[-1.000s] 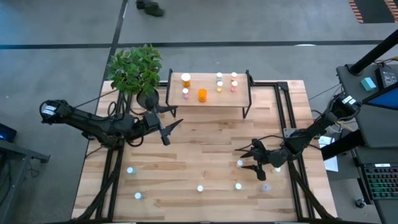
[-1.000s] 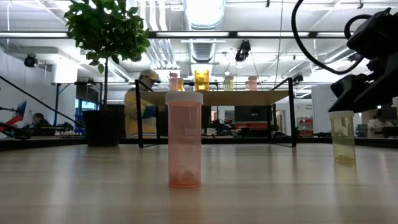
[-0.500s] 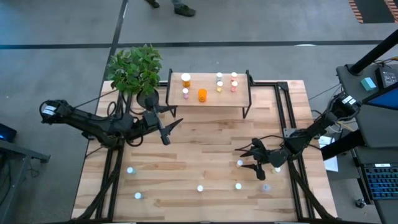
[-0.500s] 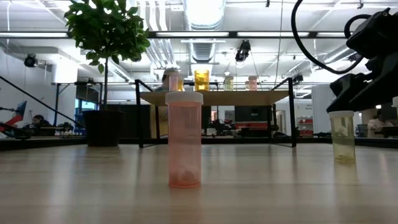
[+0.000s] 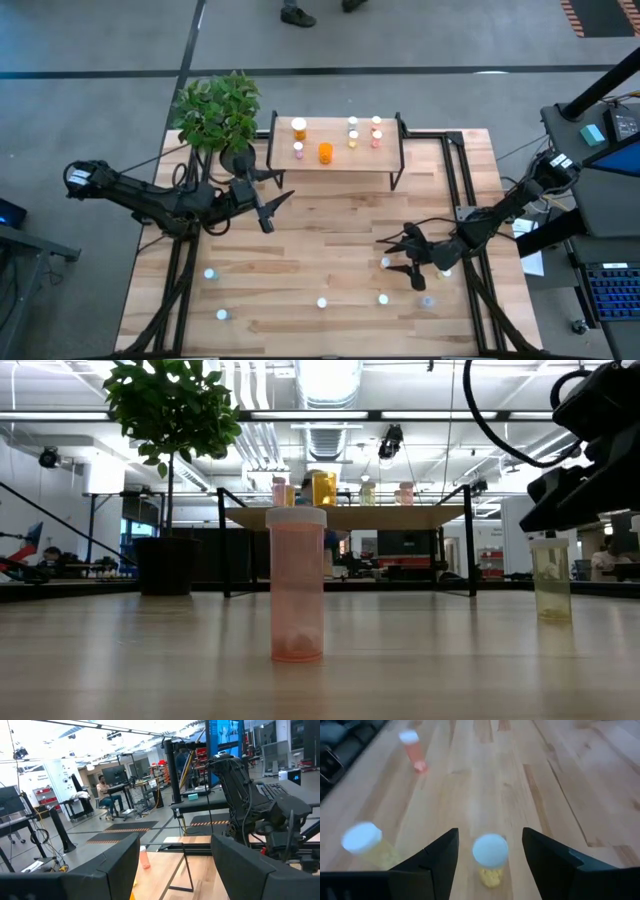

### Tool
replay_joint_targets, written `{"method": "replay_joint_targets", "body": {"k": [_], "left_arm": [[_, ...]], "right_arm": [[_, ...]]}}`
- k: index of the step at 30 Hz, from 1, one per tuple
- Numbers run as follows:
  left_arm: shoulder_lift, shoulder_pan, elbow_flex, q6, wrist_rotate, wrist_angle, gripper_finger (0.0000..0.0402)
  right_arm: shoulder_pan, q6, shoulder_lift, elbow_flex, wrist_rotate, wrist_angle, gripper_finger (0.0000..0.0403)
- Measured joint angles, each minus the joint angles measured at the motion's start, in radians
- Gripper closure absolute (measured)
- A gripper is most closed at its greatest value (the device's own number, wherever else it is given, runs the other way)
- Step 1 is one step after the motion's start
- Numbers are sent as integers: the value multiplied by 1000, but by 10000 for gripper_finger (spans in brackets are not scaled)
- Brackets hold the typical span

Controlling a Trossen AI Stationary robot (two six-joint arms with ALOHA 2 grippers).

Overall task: Pick and place medicine bottles onto shelf by color
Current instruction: Put the yellow pill bottle on the shelf

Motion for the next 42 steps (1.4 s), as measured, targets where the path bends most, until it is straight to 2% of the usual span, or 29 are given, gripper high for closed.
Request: {"method": "replay_joint_targets", "body": {"k": [4,10,17,24,36,42], "left_arm": [[0,0,0,0,0,0,173],[0,0,0,0,0,0,173],[0,0,0,0,0,0,173],[0,0,0,0,0,4,173],[0,0,0,-1,0,3,173],[0,0,0,-1,0,1,173]], "right_arm": [[0,23,0,13,0,-82,194],[0,25,3,14,0,-87,194],[0,49,117,47,-27,-81,194],[0,23,193,100,-8,-80,197],[0,13,179,96,1,-87,286],[0,13,179,97,0,-87,300]]}}
